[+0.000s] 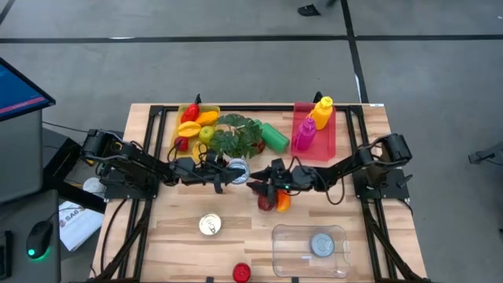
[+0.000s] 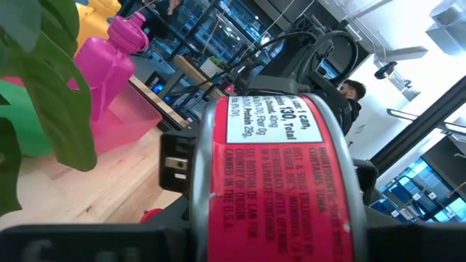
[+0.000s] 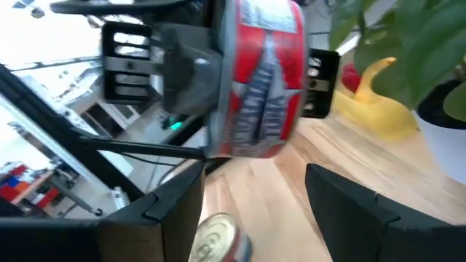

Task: Pick & Place Food Item
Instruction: Put the red tuna can into the transparent bin

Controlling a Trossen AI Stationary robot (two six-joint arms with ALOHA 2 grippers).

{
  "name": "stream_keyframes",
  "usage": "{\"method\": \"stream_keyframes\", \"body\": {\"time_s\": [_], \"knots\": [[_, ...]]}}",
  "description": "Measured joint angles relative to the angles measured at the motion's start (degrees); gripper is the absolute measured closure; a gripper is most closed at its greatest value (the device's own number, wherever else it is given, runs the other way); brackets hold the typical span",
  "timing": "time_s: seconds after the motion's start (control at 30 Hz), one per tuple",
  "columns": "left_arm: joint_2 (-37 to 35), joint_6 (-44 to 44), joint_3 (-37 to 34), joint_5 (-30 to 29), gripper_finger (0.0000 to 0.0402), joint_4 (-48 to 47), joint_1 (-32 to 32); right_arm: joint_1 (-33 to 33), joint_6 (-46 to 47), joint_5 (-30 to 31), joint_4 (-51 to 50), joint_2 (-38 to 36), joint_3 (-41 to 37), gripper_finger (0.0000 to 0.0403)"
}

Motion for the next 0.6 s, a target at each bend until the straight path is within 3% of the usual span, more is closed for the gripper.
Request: {"method": "stream_keyframes", "body": {"time_s": [0.37,0.6], "knots": [[0.0,0.15,0.0,0.07,0.0284,-0.26,0.0,-1.77,-2.62,-6.0,-4.86,1.75,6.0,0.0169],[-0.04,0.17,0.0,0.05,0.0284,-0.26,0.0,-1.99,-3.68,-5.96,-5.62,1.75,6.54,0.0165]]}}
